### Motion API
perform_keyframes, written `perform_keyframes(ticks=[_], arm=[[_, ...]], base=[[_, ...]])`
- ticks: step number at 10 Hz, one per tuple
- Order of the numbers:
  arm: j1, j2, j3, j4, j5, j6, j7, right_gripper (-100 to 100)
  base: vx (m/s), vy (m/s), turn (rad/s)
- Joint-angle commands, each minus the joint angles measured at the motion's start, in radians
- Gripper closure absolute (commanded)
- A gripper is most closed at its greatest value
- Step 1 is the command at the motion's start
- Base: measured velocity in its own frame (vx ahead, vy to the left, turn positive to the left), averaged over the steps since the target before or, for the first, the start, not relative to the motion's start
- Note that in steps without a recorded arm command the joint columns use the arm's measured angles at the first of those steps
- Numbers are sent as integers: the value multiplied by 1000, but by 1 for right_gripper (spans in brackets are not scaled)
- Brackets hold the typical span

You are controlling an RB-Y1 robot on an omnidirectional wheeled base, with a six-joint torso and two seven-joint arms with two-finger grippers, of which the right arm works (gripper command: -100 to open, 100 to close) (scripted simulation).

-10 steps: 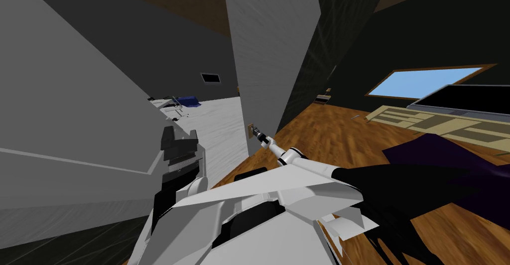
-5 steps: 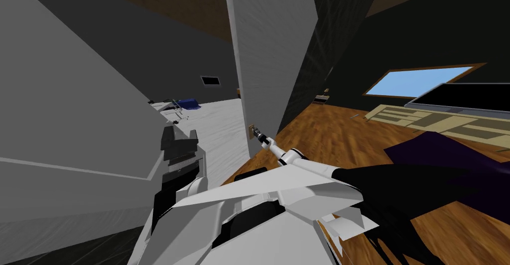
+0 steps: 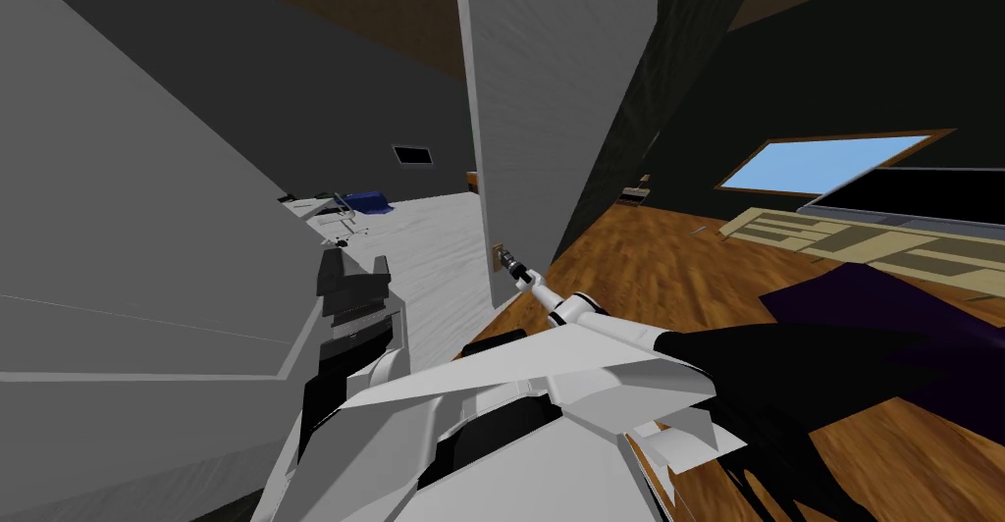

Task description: Push the door open

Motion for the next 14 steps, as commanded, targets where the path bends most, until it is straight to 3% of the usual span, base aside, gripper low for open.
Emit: perform_keyframes(ticks=[1, 14], arm=[[-10, -11, -26, 13, -12, -5, 15, 100], [1, -31, -125, 22, -58, 13, 82, 100]], base=[[154, 153, -55], [103, 100, -41]])
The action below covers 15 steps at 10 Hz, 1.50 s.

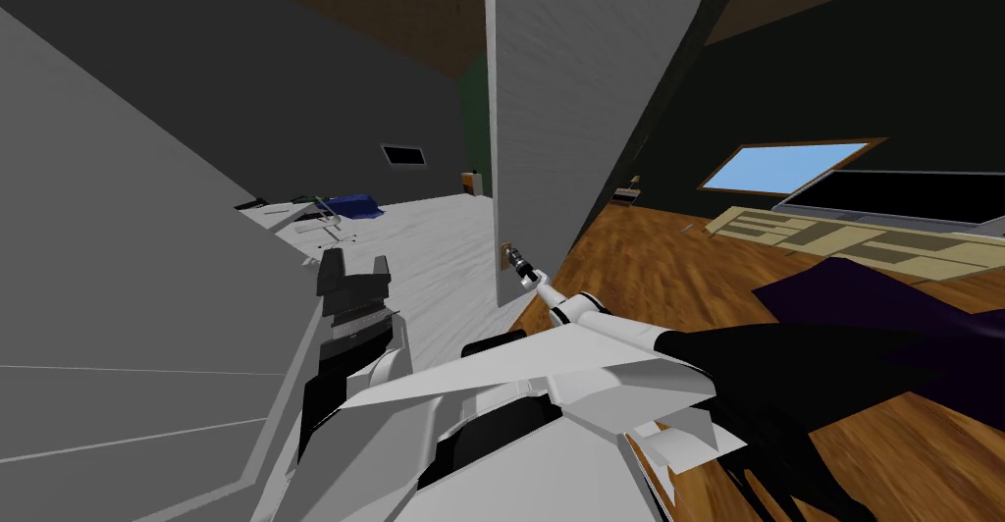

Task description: Push the door open

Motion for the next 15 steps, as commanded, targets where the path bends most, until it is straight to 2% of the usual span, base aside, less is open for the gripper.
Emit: perform_keyframes(ticks=[1, 5, 7, 8, 11, 12, 15], arm=[[5, -14, -30, -22, -13, 14, 17, 100], [10, -22, -73, -18, -33, 22, 46, 100], [10, -22, -73, -18, -33, 22, 46, 100], [12, -26, -91, -16, -41, 25, 58, 100], [12, -27, -97, -15, -44, 27, 62, 100], [14, -30, -111, -14, -51, 29, 72, 100], [16, -33, -127, -12, -58, 32, 82, 100]], base=[[124, 126, -47], [145, 145, -62], [84, 77, -28], [101, 98, -6], [77, 88, -44], [92, 79, -27], [130, 143, -57]])
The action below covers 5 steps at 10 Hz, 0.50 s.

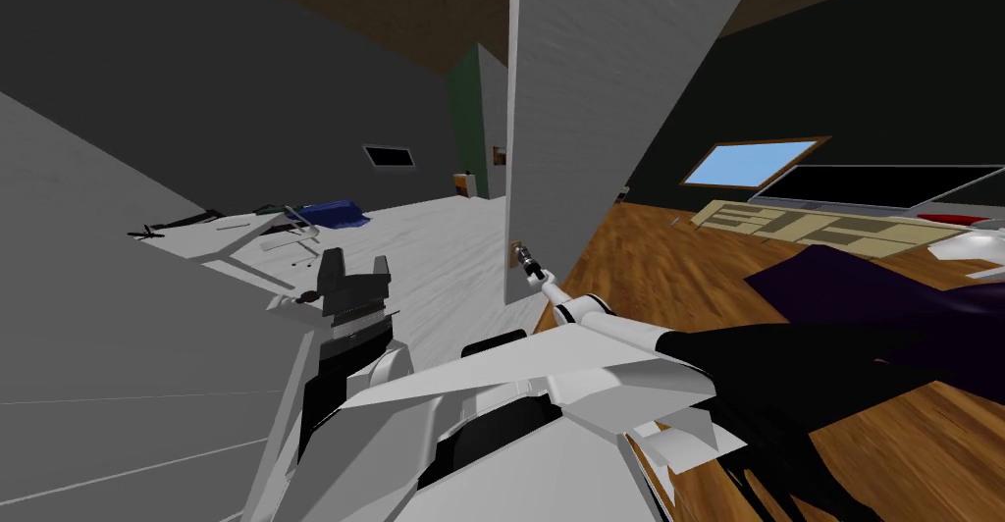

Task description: Push the door open

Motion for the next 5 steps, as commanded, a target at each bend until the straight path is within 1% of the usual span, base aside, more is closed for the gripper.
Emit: perform_keyframes(ticks=[1, 2, 3, 5], arm=[[0, 0, 0, 0, 0, 0, 0, 100], [0, -7, -16, 1, -6, -1, 6, 100], [1, -8, -19, 1, -7, -1, 8, 100], [4, -14, -36, 2, -14, 0, 15, 100]], base=[[58, 53, -32], [114, 39, -44], [161, 51, -26], [185, 39, -24]])
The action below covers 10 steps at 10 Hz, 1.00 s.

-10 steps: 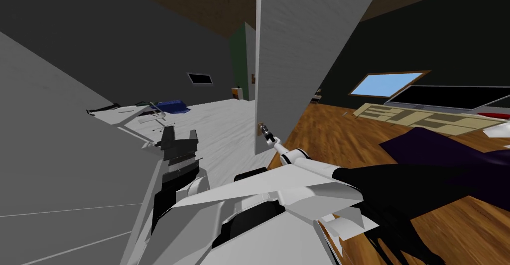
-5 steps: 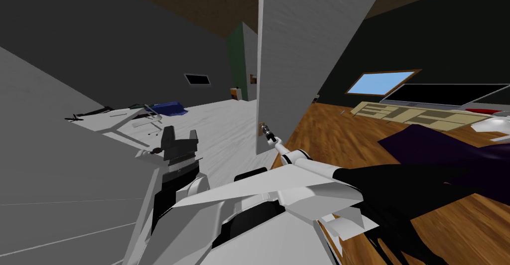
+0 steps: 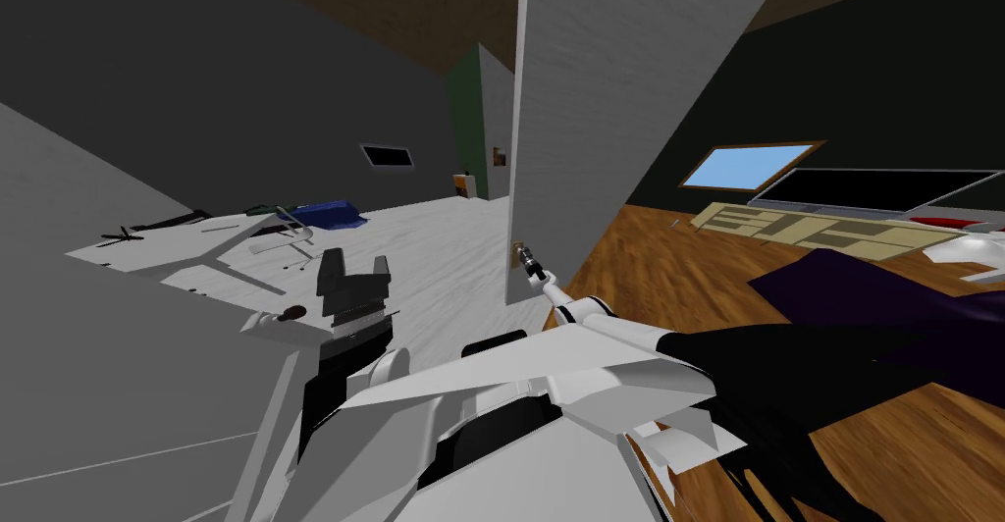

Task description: Push the door open

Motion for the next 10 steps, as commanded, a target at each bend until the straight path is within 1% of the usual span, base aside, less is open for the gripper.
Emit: perform_keyframes(ticks=[1, 3, 4, 5, 6, 7, 8, 9, 10], arm=[[-13, -16, -24, 19, -8, -13, 11, 100], [-10, -22, -42, 20, -15, -13, 19, 100], [-7, -28, -57, 21, -21, -12, 26, 100], [-7, -28, -57, 21, -21, -12, 26, 100], [-7, -28, -57, 42, -21, -12, 26, 100], [-7, -28, -57, 43, -21, -12, 26, 100], [-7, -28, -57, 21, -21, -12, 26, 100], [-3, -35, -79, 22, -29, -11, 35, 100], [-2, -37, -85, 22, -31, -11, 38, 100]], base=[[220, 62, -44], [223, 96, -40], [215, 81, -65], [167, 58, -36], [80, 23, 11], [10, -4, 12], [-25, -7, -3], [115, 81, -94], [183, 98, -86]])
